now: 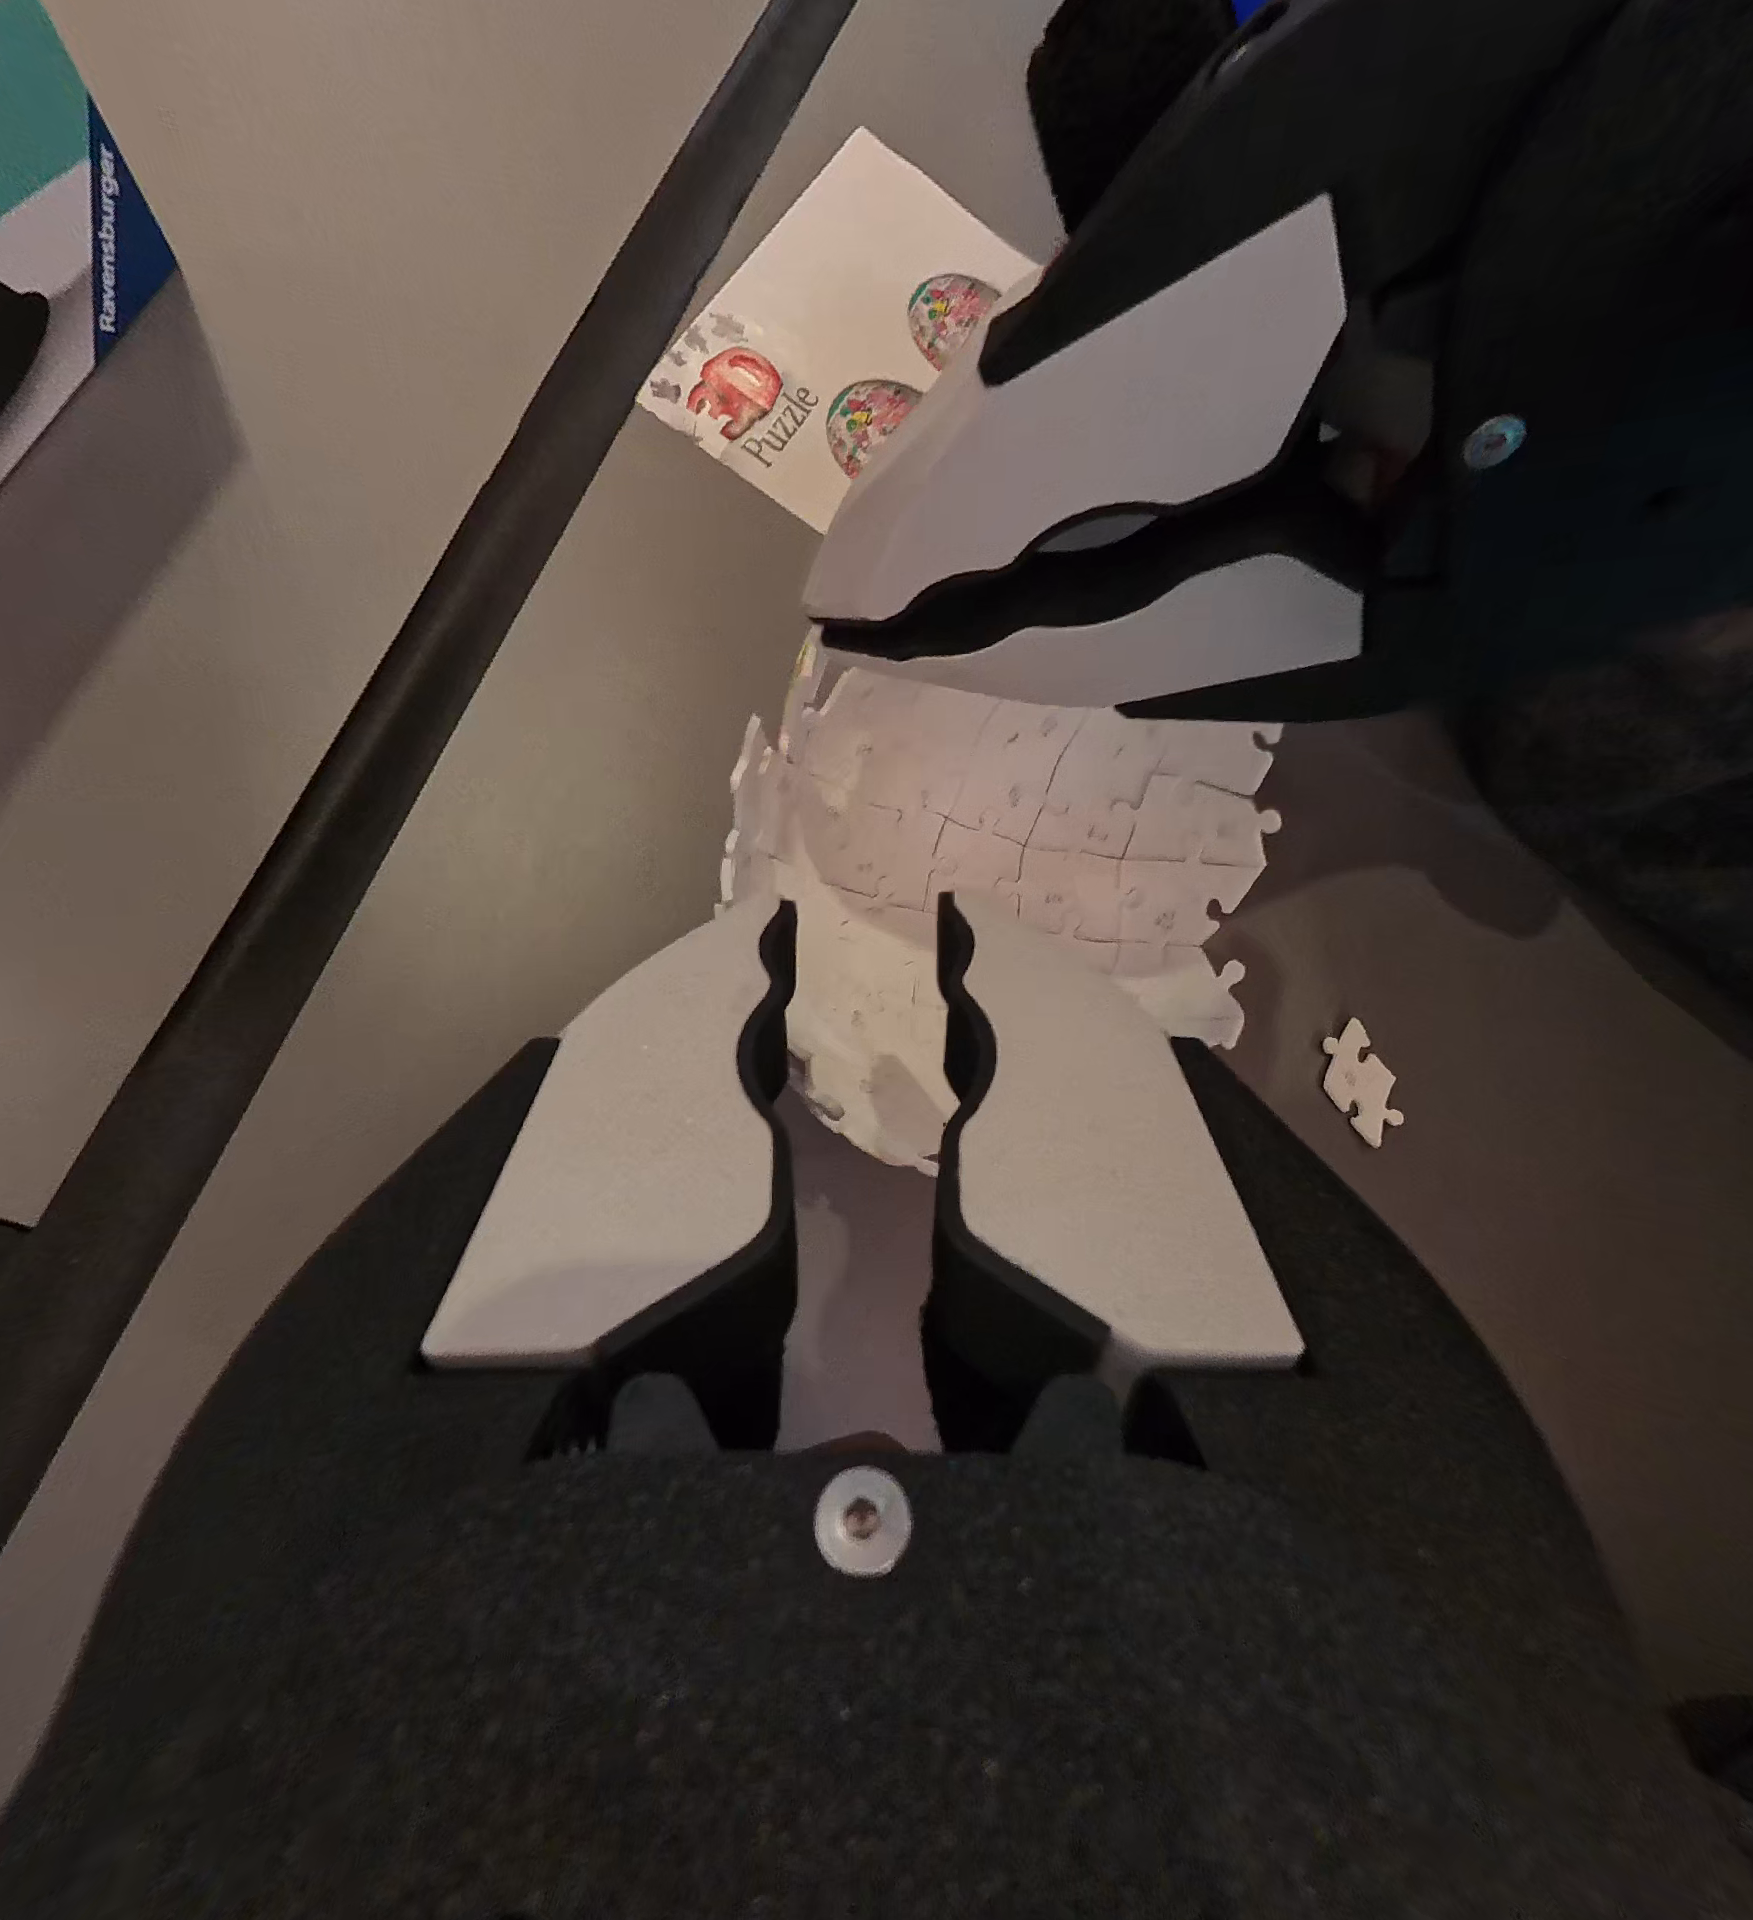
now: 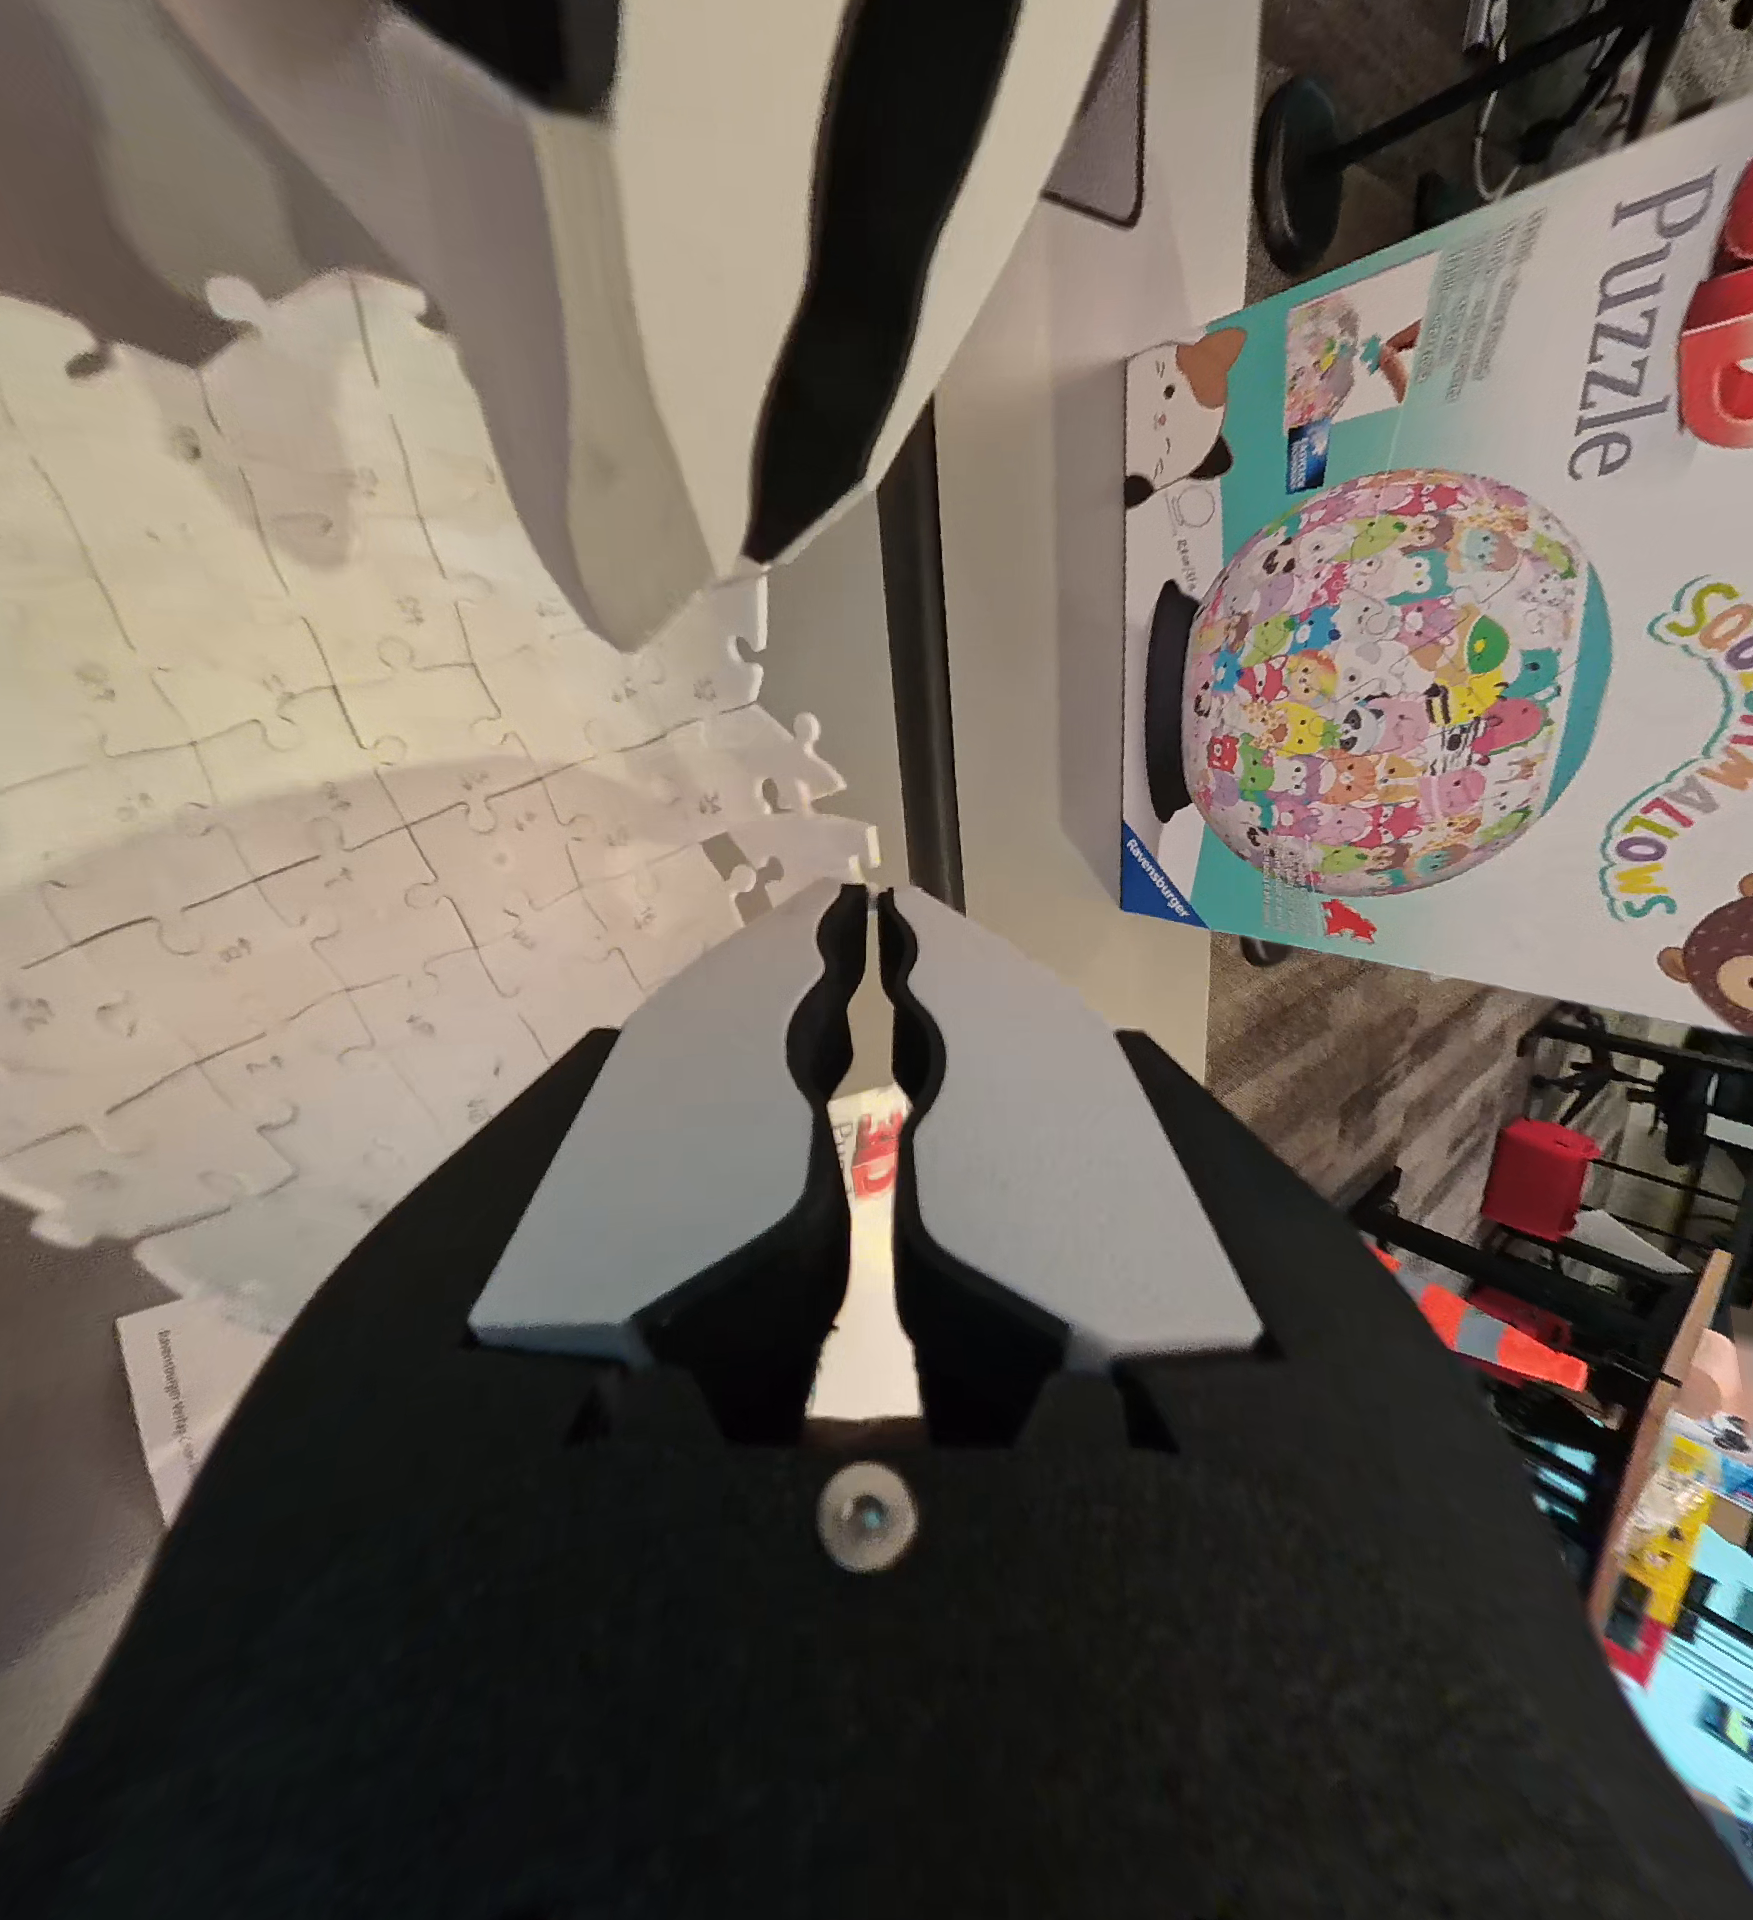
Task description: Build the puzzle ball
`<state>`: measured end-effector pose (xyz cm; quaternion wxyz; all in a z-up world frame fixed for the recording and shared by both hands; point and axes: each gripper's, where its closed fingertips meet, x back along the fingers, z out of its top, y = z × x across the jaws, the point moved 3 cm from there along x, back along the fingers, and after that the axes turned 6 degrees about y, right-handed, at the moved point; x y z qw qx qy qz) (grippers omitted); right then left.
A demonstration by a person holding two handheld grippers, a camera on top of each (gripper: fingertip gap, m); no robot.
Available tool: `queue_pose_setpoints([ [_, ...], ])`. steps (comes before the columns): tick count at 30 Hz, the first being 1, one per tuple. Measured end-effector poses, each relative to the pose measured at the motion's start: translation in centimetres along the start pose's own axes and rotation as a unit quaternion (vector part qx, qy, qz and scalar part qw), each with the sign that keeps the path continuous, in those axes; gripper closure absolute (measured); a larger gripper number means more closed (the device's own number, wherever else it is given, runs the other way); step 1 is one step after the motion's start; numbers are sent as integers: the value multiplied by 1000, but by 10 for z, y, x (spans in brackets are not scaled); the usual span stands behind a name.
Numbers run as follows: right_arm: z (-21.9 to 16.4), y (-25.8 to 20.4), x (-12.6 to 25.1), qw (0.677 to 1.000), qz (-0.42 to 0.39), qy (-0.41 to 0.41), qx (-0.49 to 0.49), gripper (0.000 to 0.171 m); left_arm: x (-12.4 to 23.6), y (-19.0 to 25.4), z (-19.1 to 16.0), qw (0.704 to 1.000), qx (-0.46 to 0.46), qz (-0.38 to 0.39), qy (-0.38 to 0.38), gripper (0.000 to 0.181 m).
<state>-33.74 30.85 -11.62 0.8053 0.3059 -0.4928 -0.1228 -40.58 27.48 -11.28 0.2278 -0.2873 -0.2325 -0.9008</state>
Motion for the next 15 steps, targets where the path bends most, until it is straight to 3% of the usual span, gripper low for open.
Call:
queue_pose_setpoints([
  [5,15,3,20,992,47,88,-75,169,0,7,7,1000,-21,-6,16,152],
  [10,35,10,47,962,104,194,-159,169,3,15,19,998,-44,-18,51,153],
  [15,41,20,65,930,128,271,-212,170,13,24,30,992,-57,-50,97,178],
])
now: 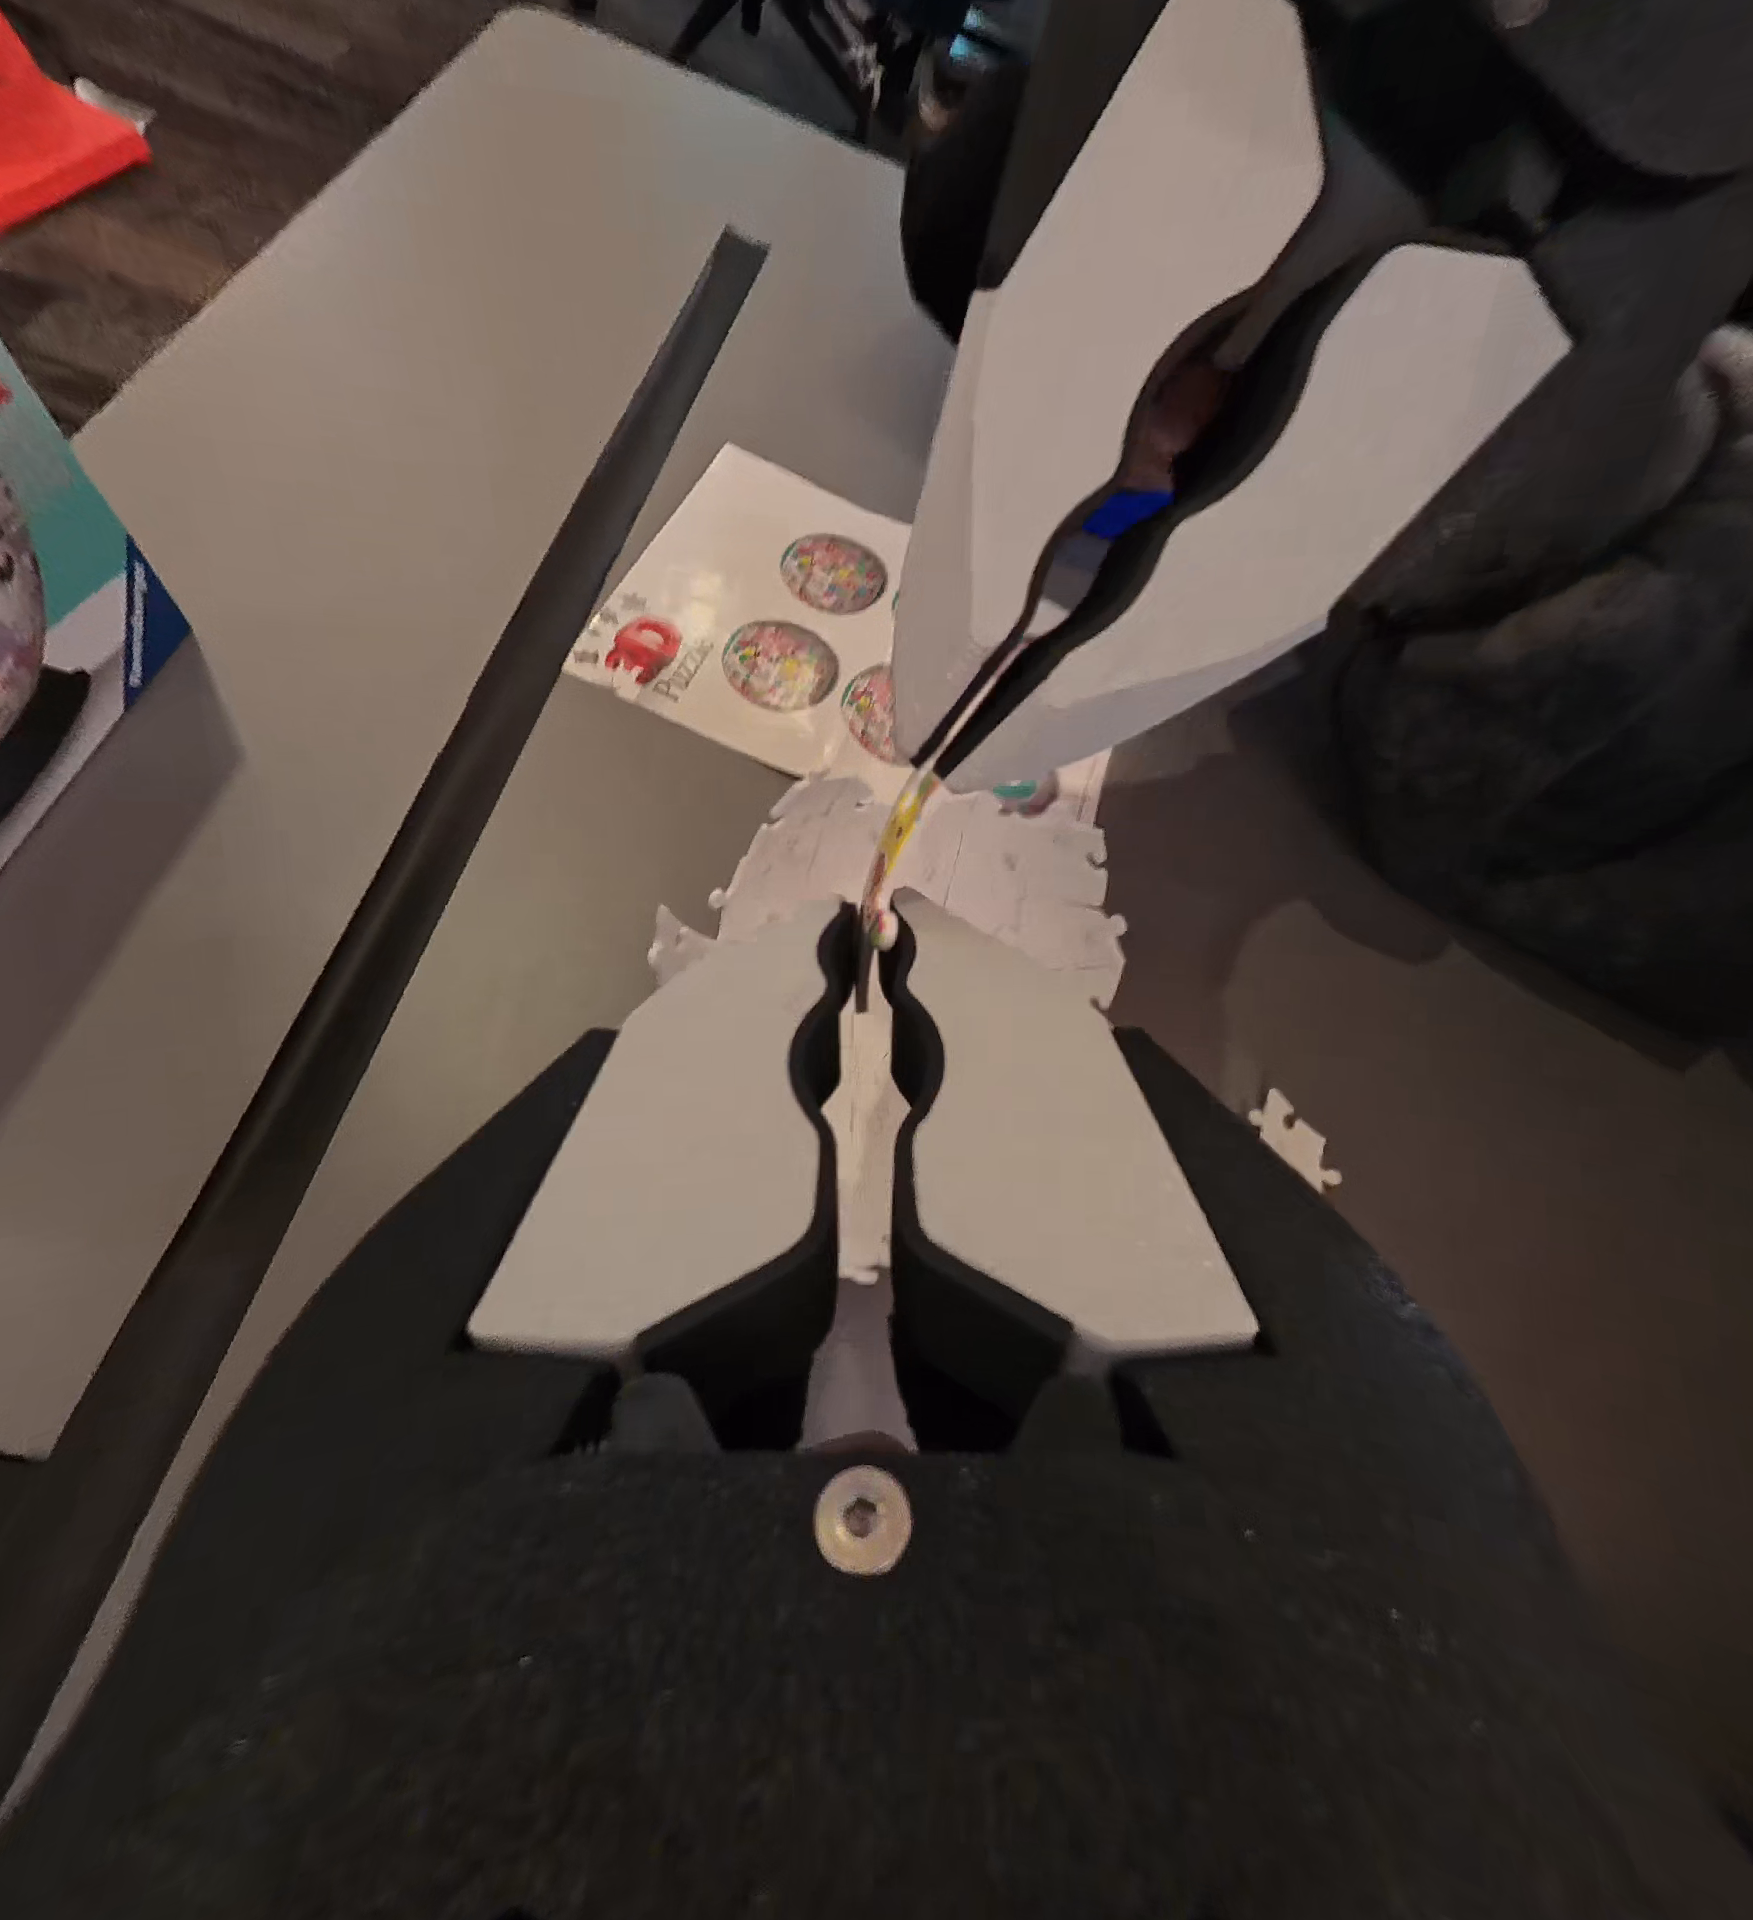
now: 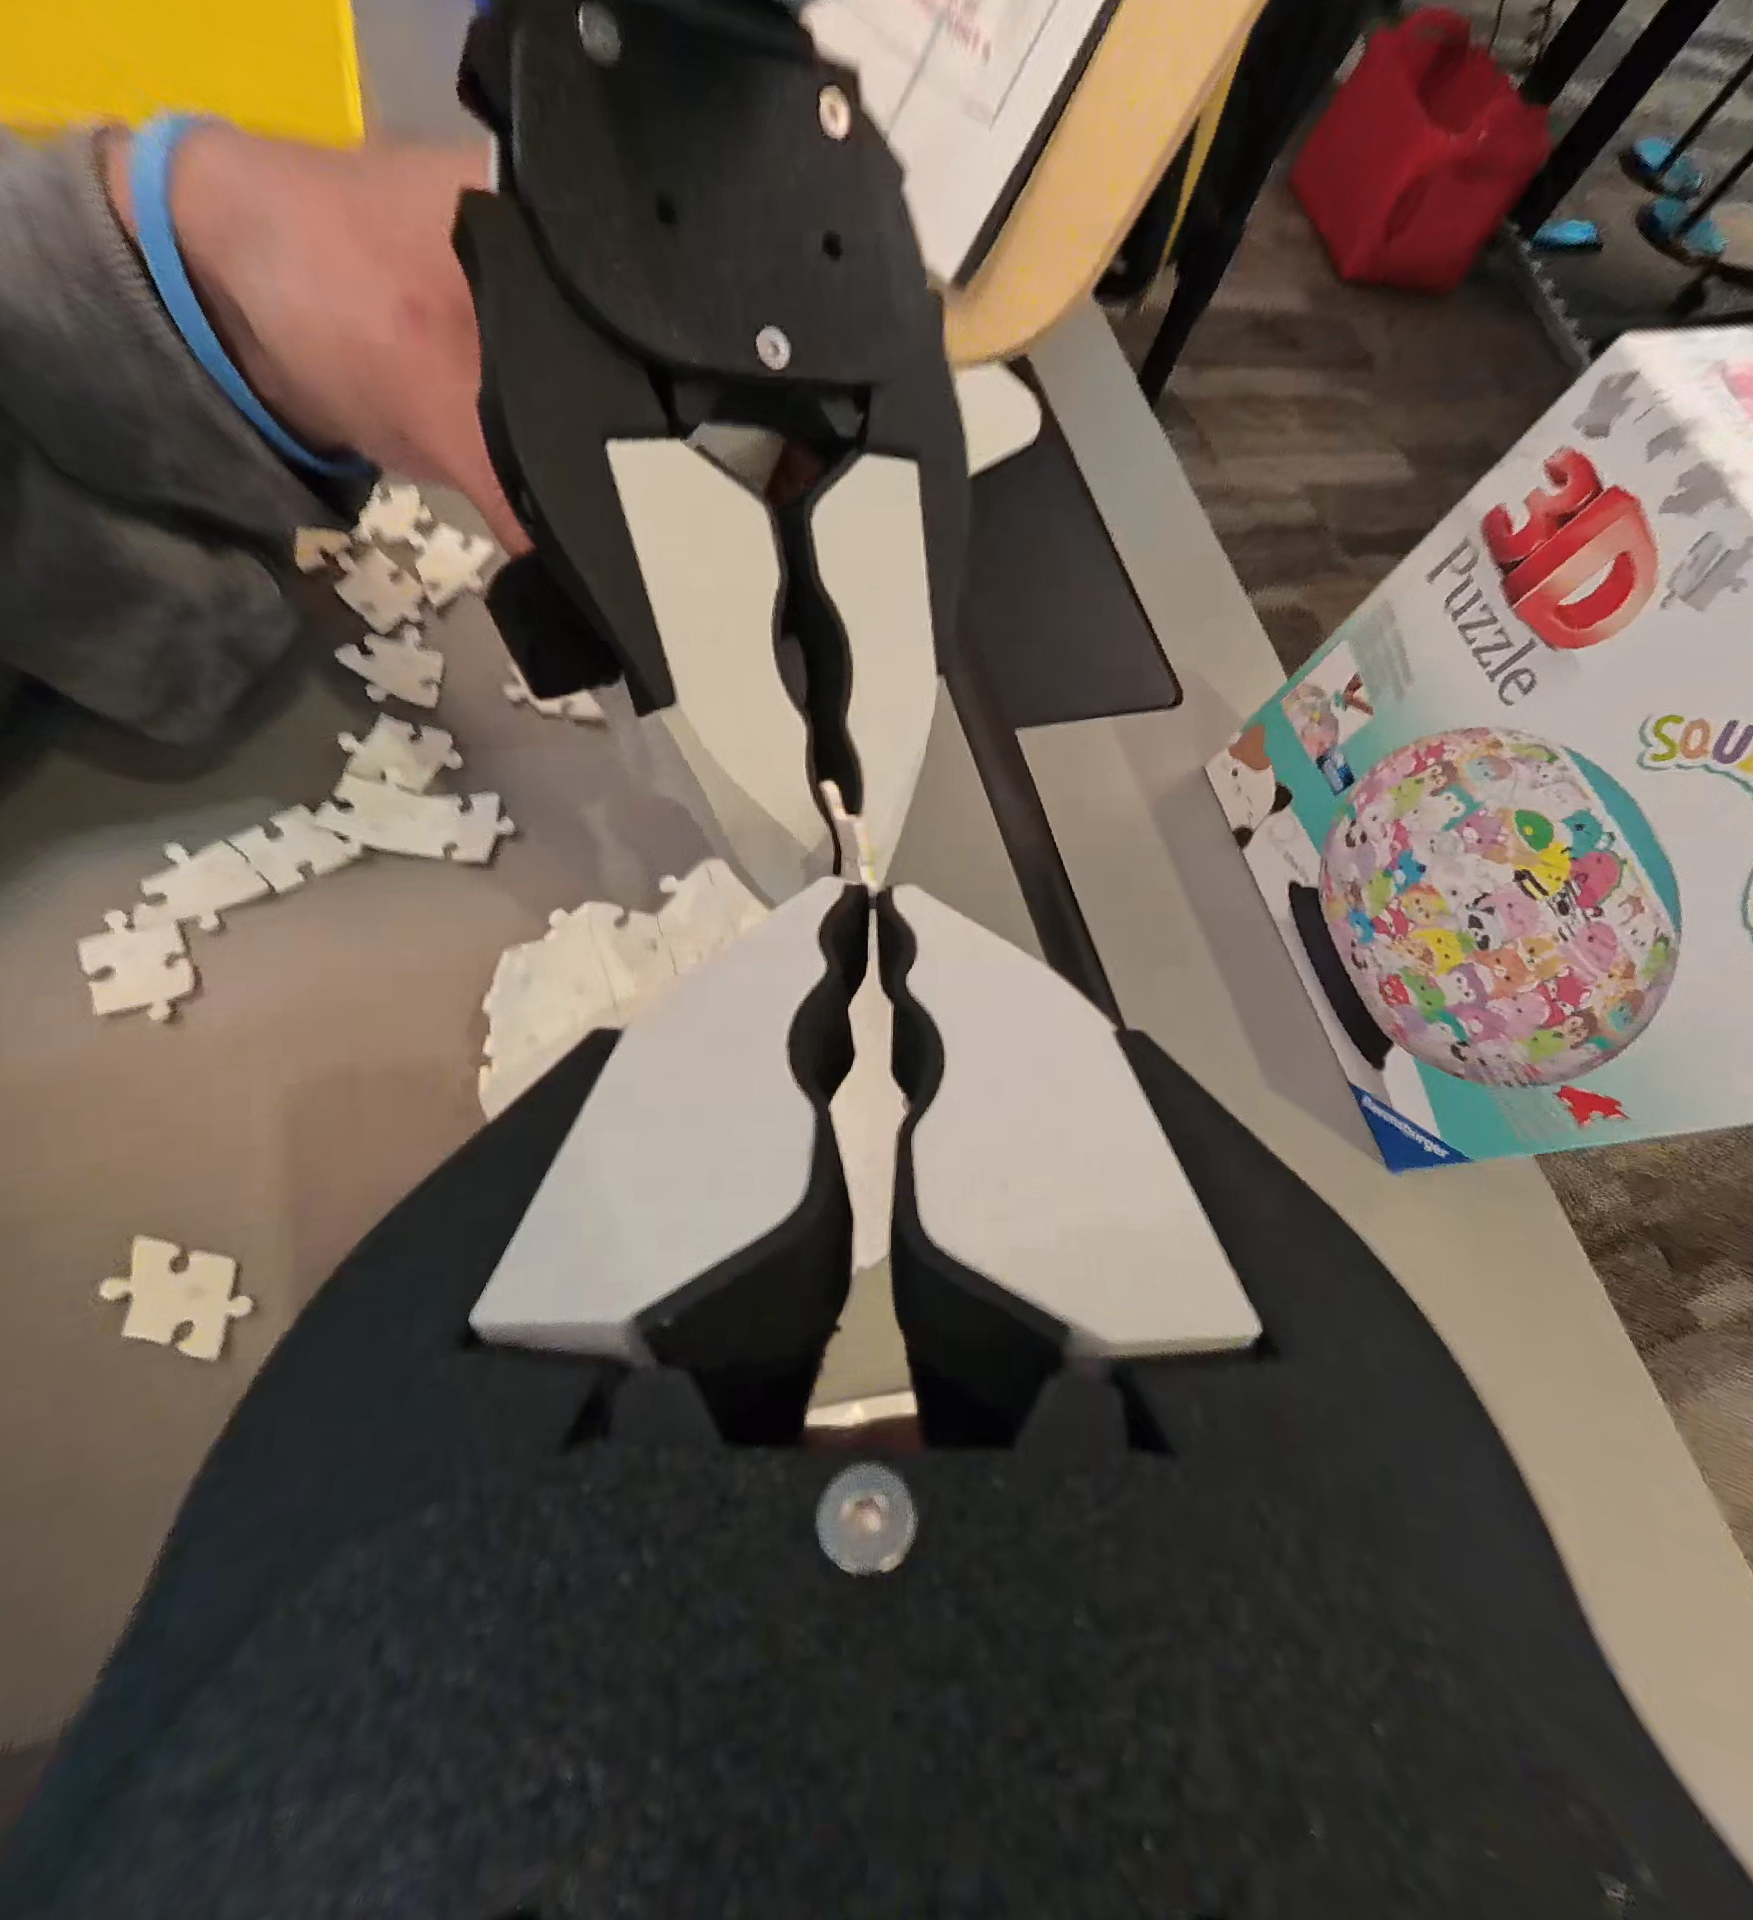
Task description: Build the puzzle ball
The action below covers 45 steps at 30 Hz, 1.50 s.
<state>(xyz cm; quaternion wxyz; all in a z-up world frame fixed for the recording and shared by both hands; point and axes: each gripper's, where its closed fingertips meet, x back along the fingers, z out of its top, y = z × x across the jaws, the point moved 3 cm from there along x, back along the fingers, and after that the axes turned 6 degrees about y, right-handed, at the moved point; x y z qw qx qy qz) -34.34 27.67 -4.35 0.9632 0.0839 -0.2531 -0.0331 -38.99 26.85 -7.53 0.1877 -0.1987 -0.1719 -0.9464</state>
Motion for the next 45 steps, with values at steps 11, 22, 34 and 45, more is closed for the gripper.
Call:
queue_pose_setpoints([
  [11,11,9,7,995,8,89,-43,171,10,7,20,992,40,-69,94,179],
  [22,19,5,10,989,35,128,-58,168,11,9,20,990,43,-84,102,179],
  [34,17,4,9,988,47,130,-66,167,11,12,21,989,42,-93,104,179],
  [45,14,7,7,993,26,105,-51,169,9,5,18,992,53,-72,92,178],
])
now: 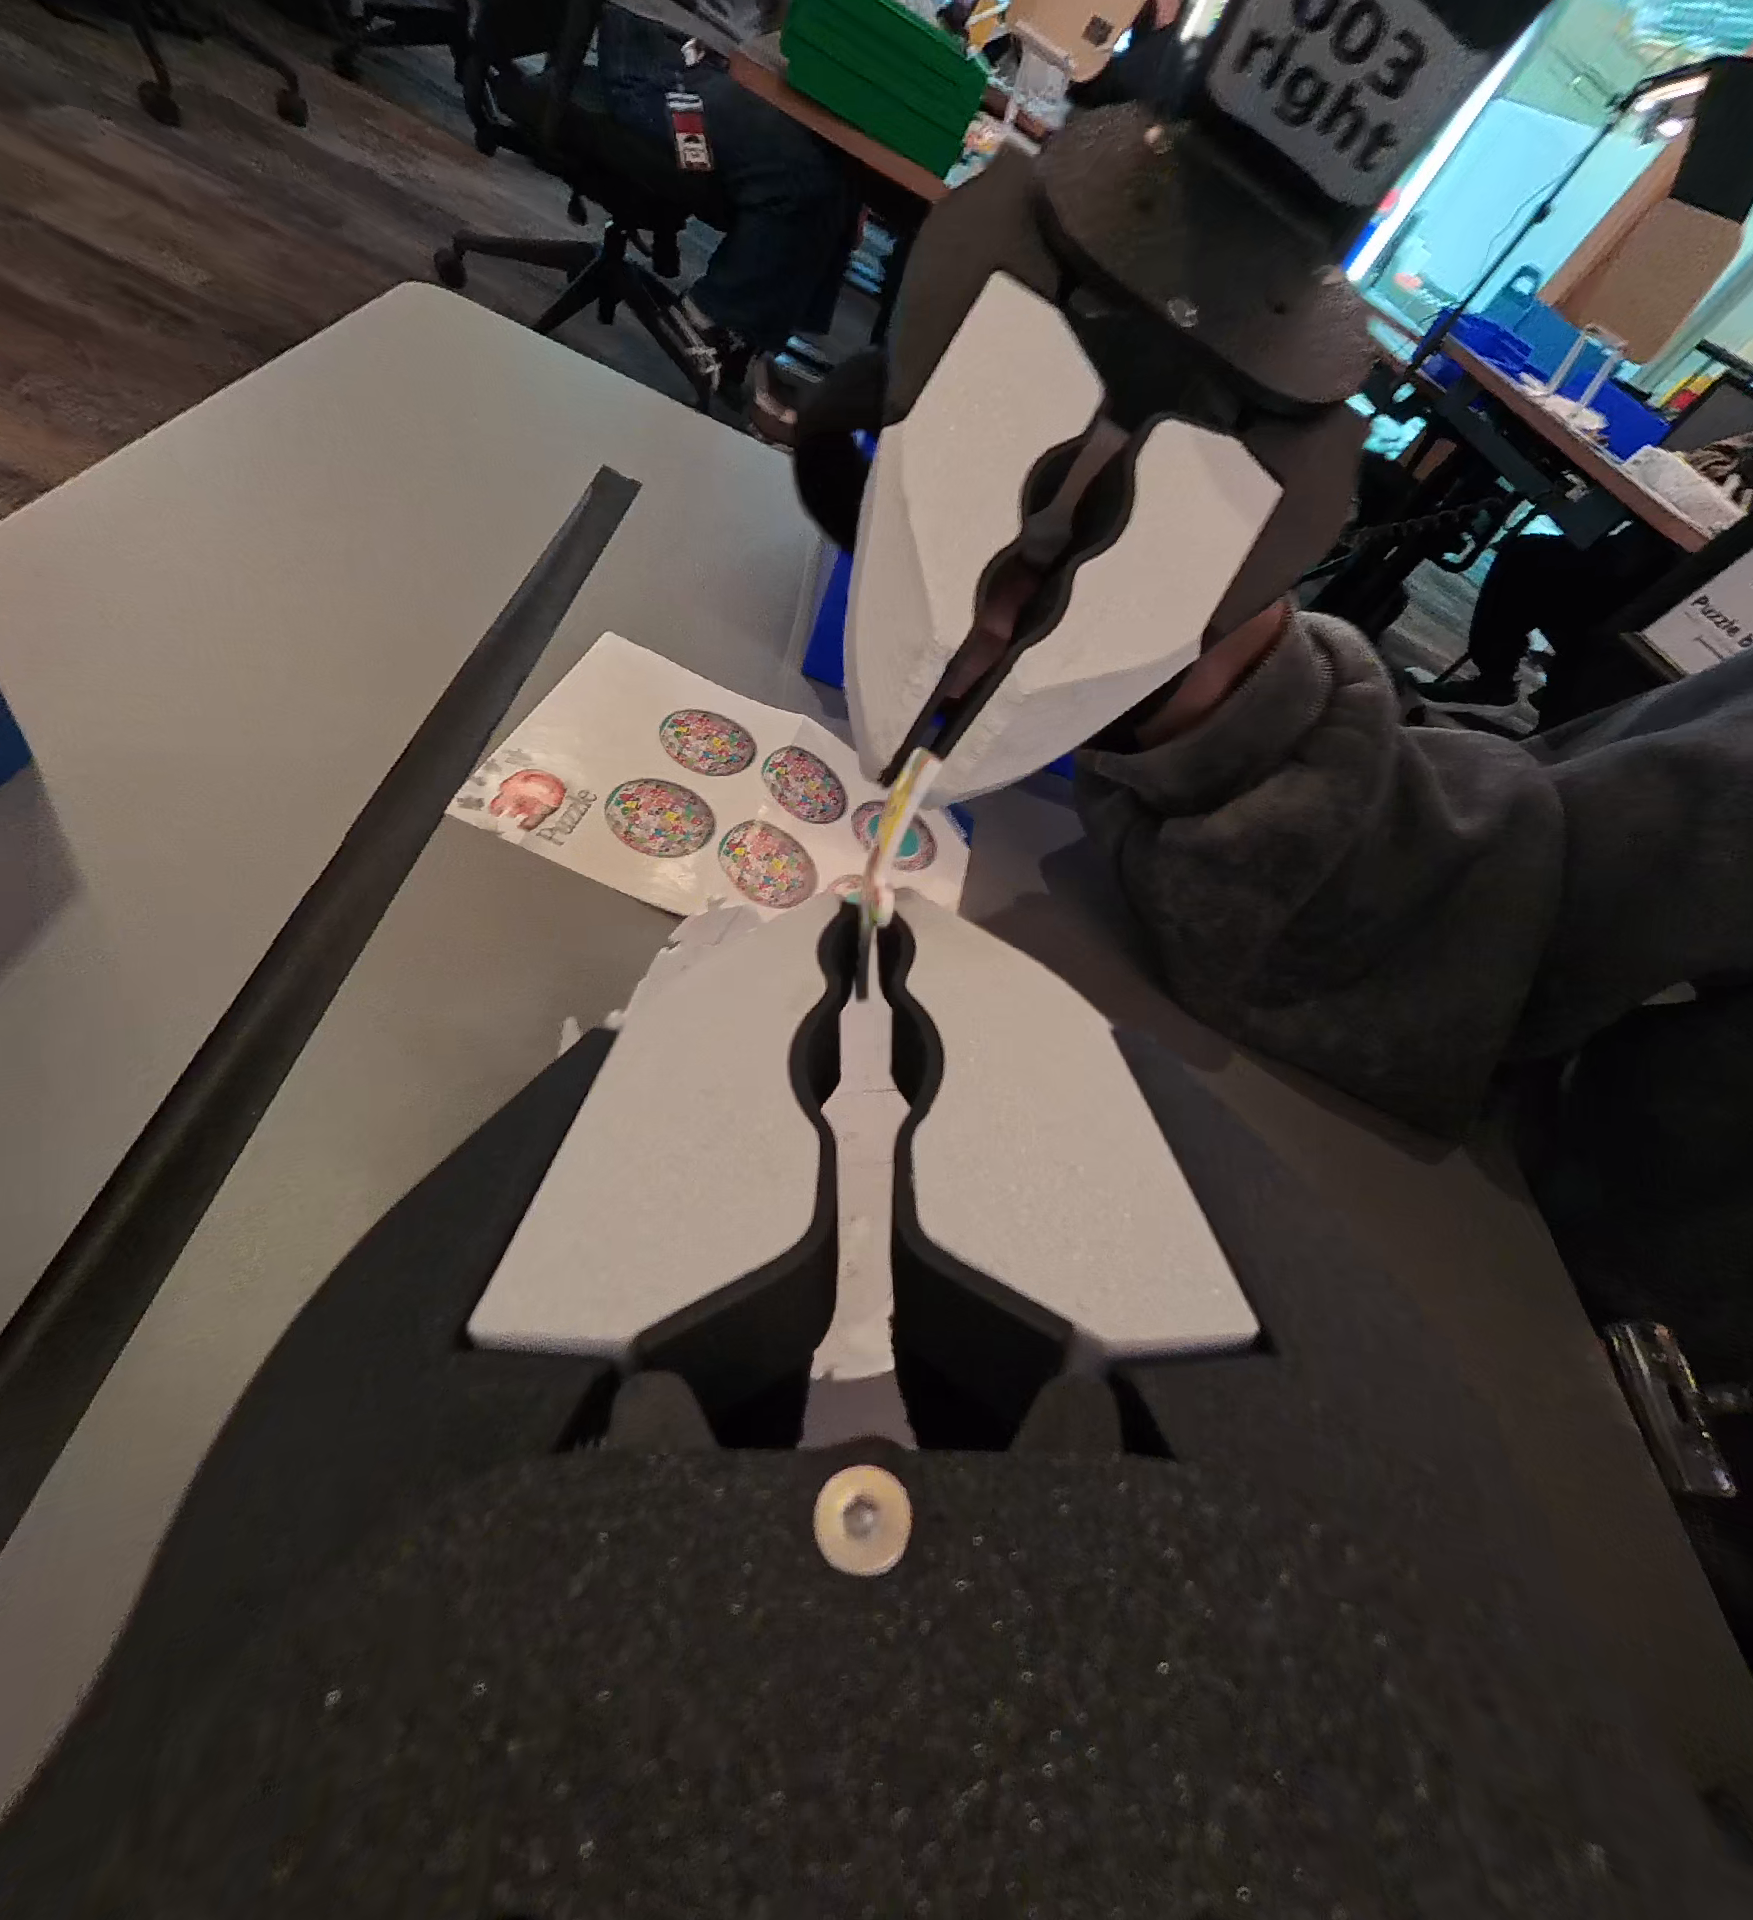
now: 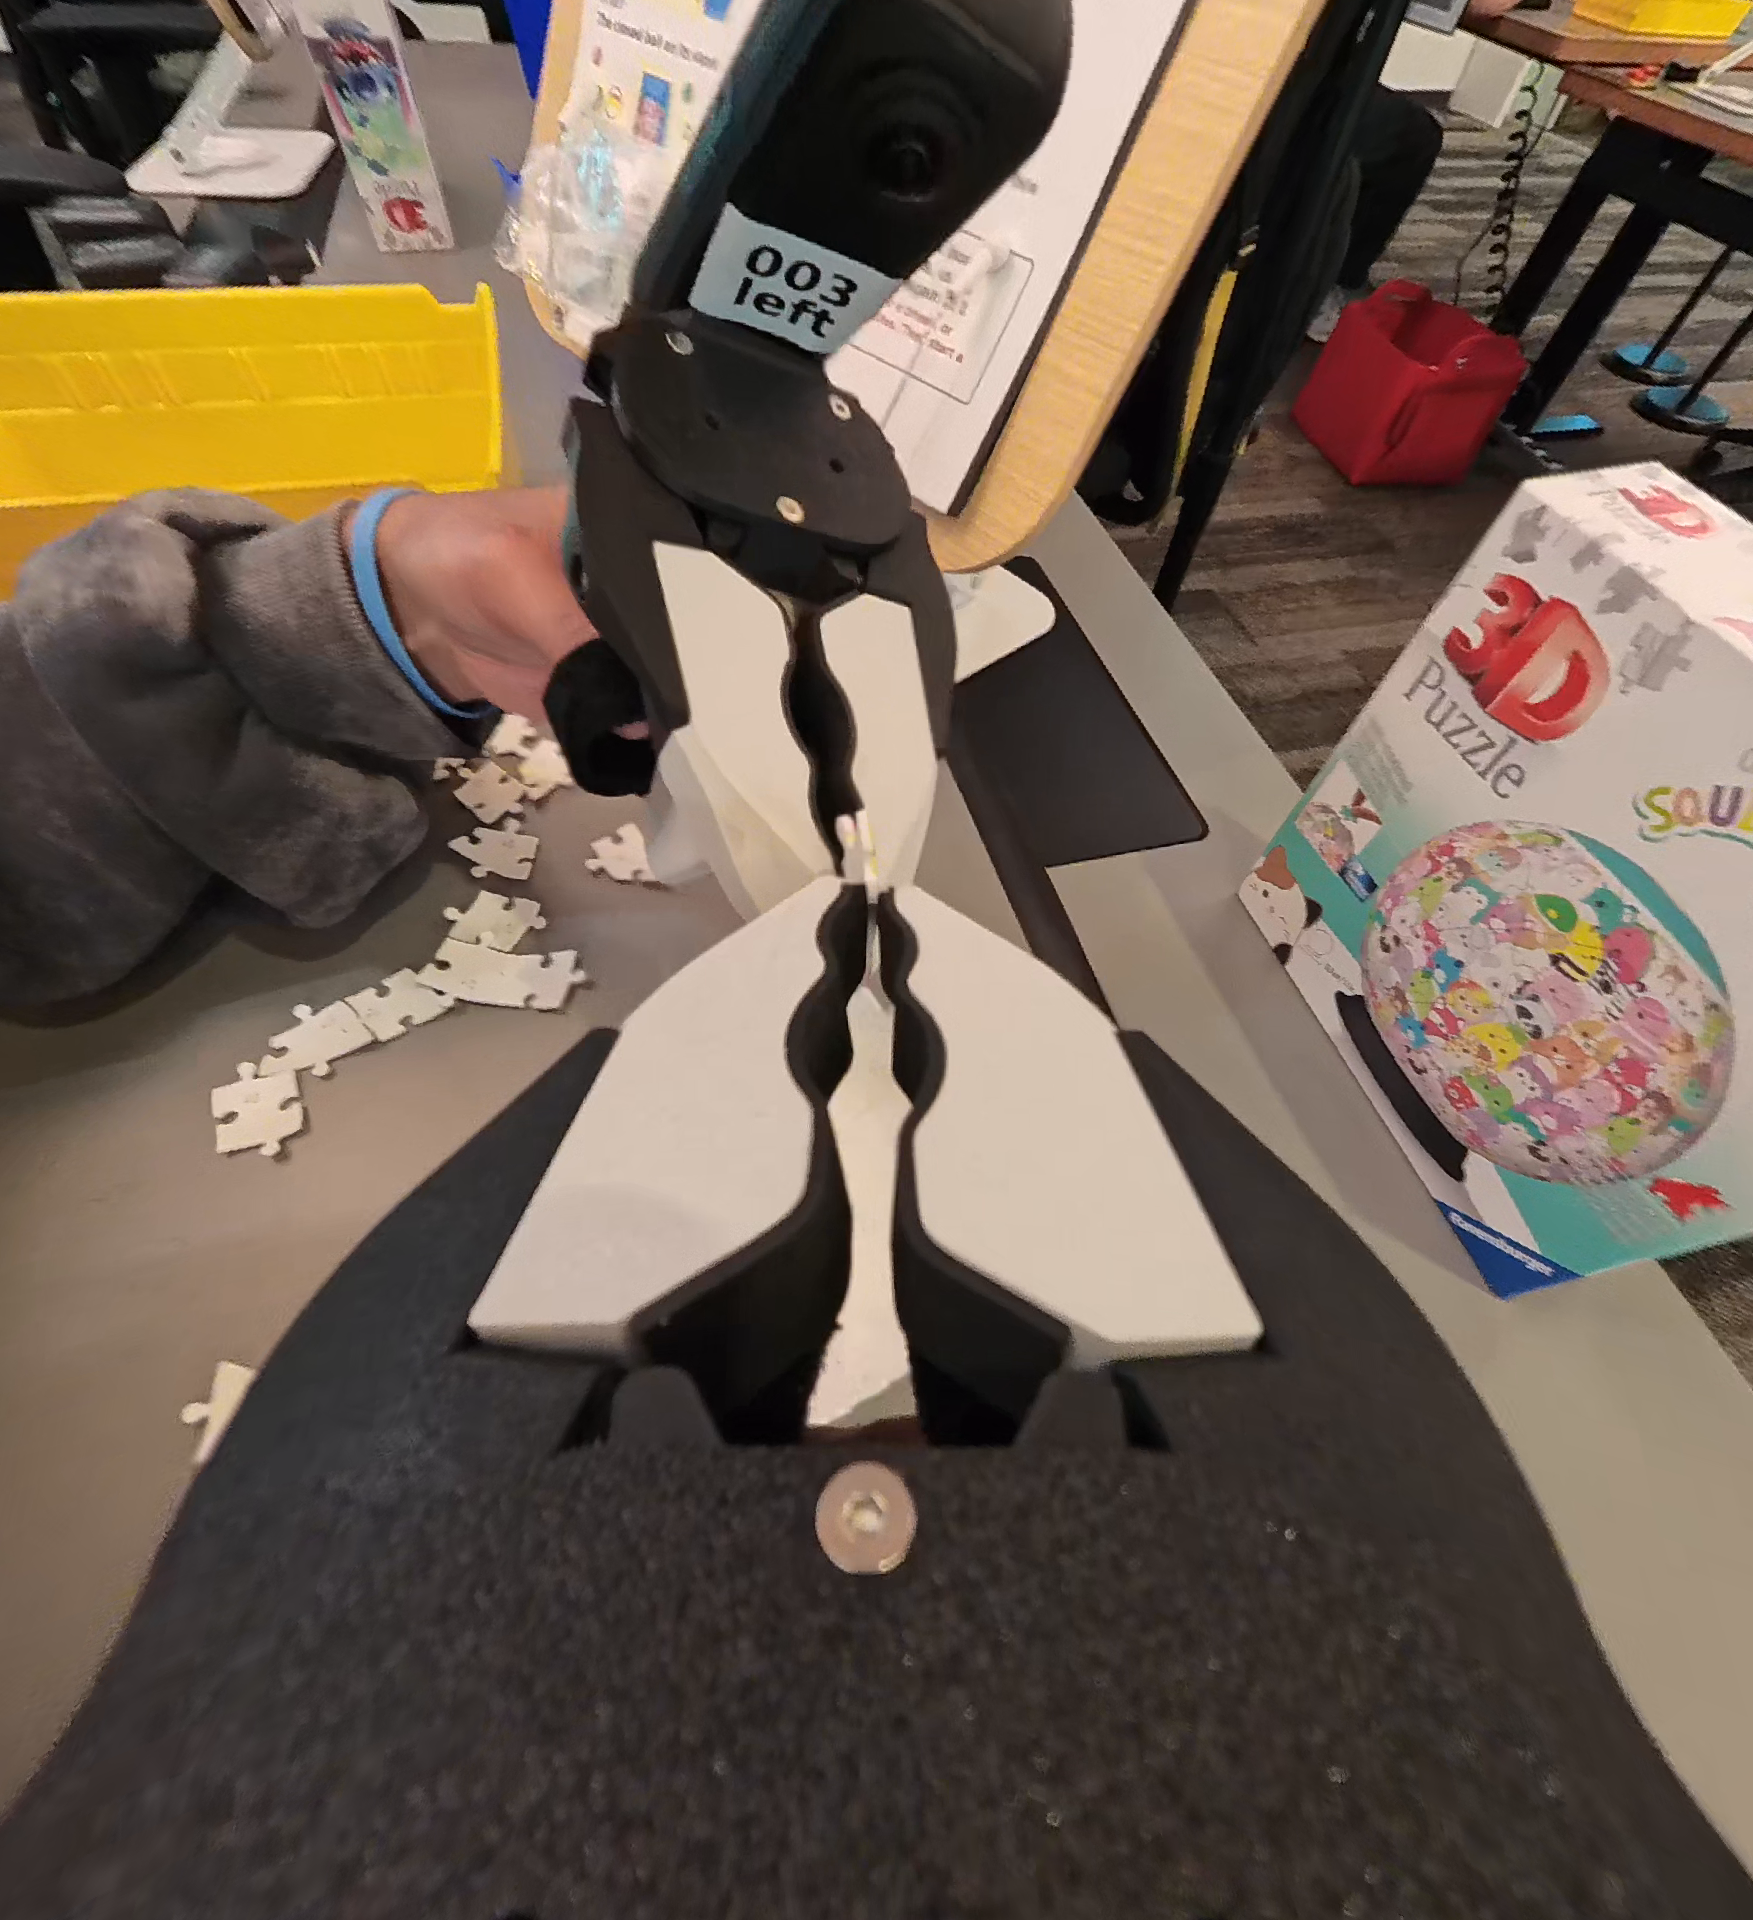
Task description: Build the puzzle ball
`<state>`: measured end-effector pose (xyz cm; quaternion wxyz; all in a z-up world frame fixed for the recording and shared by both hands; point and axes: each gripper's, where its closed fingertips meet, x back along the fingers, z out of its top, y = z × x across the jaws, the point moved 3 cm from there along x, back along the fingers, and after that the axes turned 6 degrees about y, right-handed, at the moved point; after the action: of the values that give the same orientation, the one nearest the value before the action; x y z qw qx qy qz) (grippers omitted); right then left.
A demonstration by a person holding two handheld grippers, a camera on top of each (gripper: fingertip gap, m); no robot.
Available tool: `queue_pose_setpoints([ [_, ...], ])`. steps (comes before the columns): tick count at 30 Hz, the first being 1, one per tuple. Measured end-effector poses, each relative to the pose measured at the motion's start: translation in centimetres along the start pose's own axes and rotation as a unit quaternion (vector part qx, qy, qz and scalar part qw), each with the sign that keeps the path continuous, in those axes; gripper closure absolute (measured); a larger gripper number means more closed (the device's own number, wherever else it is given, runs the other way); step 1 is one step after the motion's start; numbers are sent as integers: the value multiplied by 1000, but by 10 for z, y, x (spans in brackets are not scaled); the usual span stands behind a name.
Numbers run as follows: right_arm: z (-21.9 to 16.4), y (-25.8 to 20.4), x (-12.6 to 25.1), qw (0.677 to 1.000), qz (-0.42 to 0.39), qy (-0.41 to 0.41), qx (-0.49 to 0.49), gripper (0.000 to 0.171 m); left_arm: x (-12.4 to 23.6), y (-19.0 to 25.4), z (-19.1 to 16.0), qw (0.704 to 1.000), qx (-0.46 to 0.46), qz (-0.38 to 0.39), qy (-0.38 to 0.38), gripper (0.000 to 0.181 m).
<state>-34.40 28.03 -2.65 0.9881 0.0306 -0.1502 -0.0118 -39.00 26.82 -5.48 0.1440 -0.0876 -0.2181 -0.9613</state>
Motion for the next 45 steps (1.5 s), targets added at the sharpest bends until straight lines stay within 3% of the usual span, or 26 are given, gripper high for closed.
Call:
queue_pose_setpoints([
  [3,-16,12,0,995,-55,-80,40,169,7,-14,-7,998,4,55,-33,161],
  [7,-51,14,-6,967,-68,-228,95,169,19,-25,-13,992,-4,107,-62,161],
  [13,-85,20,-20,939,-66,-319,109,169,20,-28,-18,989,-3,123,-83,161],
  [32,-90,19,-27,944,-64,-322,43,169,8,-34,-29,984,-4,133,-115,161],
  [45,-99,23,-26,928,-79,-363,21,169,10,-33,-27,985,-6,135,-112,161],
])
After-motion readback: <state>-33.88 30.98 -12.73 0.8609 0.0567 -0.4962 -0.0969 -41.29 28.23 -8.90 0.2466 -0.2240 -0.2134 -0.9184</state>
